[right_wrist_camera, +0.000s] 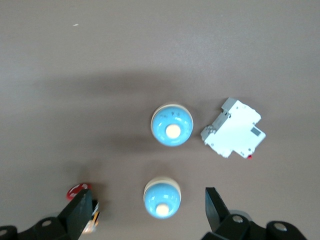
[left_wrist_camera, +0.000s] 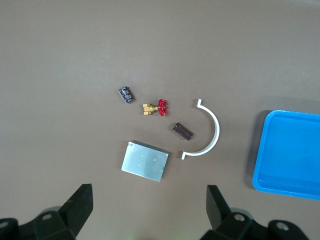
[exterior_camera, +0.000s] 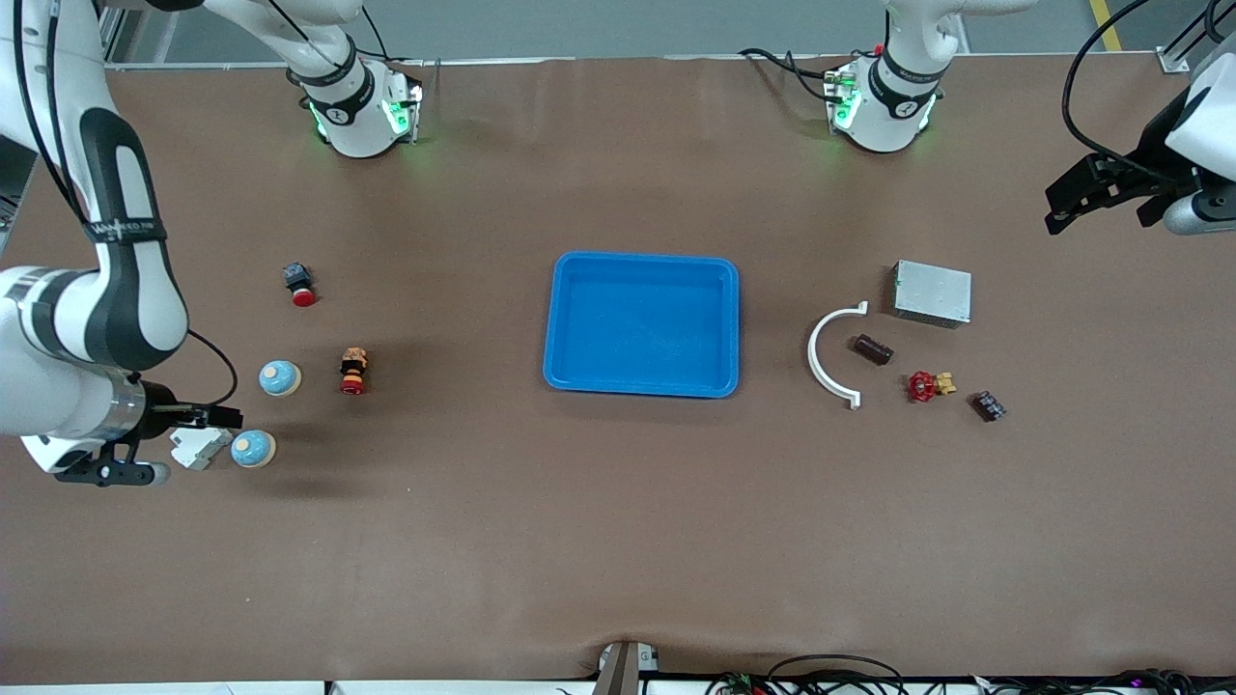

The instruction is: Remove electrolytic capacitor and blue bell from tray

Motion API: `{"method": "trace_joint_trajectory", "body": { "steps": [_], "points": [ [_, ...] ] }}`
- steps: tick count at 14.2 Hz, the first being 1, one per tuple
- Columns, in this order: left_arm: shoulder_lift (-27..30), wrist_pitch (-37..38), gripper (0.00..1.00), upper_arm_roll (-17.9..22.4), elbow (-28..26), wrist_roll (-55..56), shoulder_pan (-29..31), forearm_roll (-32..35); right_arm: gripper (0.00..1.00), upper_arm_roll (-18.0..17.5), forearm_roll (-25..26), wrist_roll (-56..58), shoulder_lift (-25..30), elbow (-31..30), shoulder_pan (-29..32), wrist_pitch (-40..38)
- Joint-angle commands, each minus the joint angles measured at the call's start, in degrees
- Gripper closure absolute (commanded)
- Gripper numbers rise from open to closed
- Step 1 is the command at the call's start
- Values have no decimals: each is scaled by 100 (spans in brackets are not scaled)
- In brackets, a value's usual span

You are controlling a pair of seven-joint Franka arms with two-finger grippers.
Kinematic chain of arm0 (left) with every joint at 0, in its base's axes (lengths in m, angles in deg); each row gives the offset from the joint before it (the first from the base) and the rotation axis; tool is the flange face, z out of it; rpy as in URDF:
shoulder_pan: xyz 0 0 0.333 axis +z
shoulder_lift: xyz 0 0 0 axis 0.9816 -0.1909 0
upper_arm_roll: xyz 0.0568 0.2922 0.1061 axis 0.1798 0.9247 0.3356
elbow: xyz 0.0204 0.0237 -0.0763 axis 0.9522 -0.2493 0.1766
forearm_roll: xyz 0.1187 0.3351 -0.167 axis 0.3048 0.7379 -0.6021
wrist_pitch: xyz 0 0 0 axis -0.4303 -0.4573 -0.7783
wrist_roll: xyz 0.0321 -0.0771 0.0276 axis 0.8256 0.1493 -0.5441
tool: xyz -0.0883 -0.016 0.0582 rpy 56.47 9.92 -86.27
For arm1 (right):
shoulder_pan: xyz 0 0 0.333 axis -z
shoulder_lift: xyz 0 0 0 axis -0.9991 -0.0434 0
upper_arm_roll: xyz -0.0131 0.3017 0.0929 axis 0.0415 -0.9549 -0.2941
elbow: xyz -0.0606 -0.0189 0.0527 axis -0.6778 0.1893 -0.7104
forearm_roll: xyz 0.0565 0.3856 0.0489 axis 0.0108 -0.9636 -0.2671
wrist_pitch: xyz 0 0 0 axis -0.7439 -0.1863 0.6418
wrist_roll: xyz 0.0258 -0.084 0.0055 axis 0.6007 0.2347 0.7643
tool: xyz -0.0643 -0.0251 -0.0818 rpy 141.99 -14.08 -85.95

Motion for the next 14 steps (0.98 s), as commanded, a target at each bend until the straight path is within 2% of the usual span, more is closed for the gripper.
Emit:
{"method": "trace_joint_trajectory", "body": {
  "steps": [1, 7, 9, 14],
  "points": [
    [32, -26, 0, 18, 3, -147, 19, -119, 0, -27, -12, -94, 190, 204, -21, -461],
    [32, -44, 0, 18, 12, -147, 27, -119, 0, -27, -20, -507, 1138, 213, -187, -1323],
    [41, -44, 0, 18, 12, -147, 27, -119, 0, -27, -21, -551, 1490, 196, -196, -1359],
    [32, -44, 0, 18, 12, -138, 19, -119, 0, -53, -47, -621, 1983, 283, -196, -1780]
  ]
}}
